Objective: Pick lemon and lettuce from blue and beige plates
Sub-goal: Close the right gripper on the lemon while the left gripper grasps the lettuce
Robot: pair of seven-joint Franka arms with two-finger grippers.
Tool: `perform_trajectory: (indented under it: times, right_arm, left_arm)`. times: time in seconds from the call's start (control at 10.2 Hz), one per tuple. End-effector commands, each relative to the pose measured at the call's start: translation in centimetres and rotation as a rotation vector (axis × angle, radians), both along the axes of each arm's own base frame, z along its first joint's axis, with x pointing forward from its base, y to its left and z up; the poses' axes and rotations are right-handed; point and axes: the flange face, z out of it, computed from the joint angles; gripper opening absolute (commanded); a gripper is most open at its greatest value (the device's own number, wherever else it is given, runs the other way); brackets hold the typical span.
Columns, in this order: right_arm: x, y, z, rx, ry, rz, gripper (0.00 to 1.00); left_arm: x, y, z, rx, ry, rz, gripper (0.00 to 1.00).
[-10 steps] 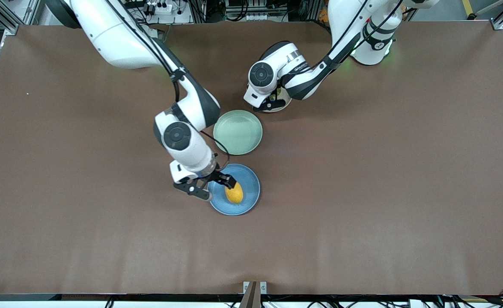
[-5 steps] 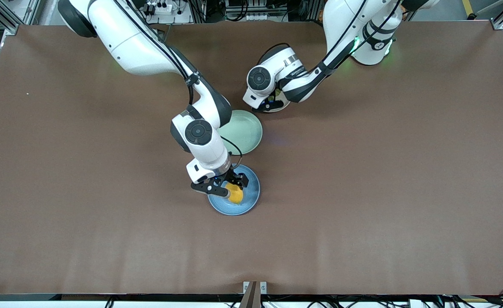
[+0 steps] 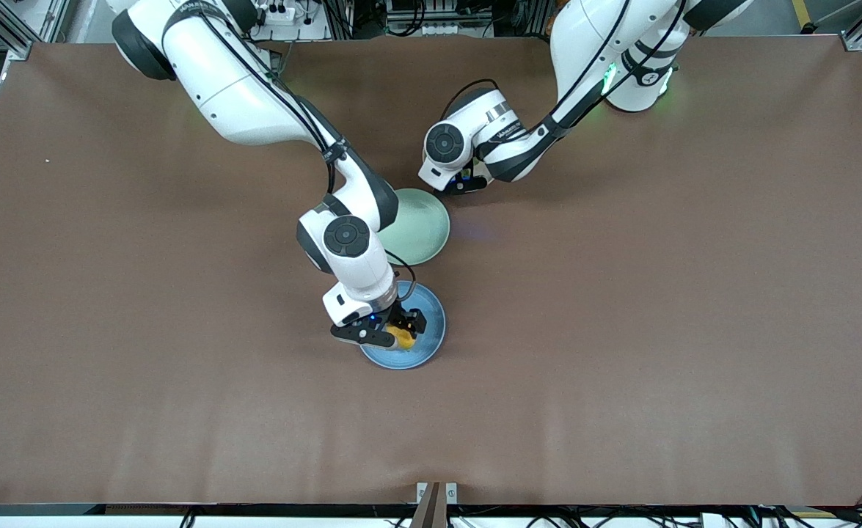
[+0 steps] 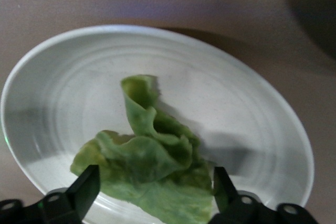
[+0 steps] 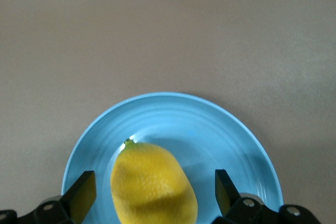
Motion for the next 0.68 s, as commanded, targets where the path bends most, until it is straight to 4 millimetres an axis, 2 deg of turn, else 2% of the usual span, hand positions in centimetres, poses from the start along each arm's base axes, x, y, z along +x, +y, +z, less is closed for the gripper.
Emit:
perform_trajectory:
  times: [0.0,0.1,0.59]
  right_arm:
    - [0.5,0.6,-1.4,-0.008,-0.039,0.019,1.00]
    - [0.4,0.7,-1.8,-0.012,-0.036,0.022,1.00]
    - [-0.4,1.3,-3.1,-0.025,-0.025,0.031,1.00]
  left_arm:
    - [0.2,-0.5,-0.1,0.007,-0.020,0.011,0.20]
    - [0.4,-0.4,-0.1,0.008,-0.021,0.016,0.00]
    - [1.3,-0.1,0.5,0.020,-0.029,0.046,0.00]
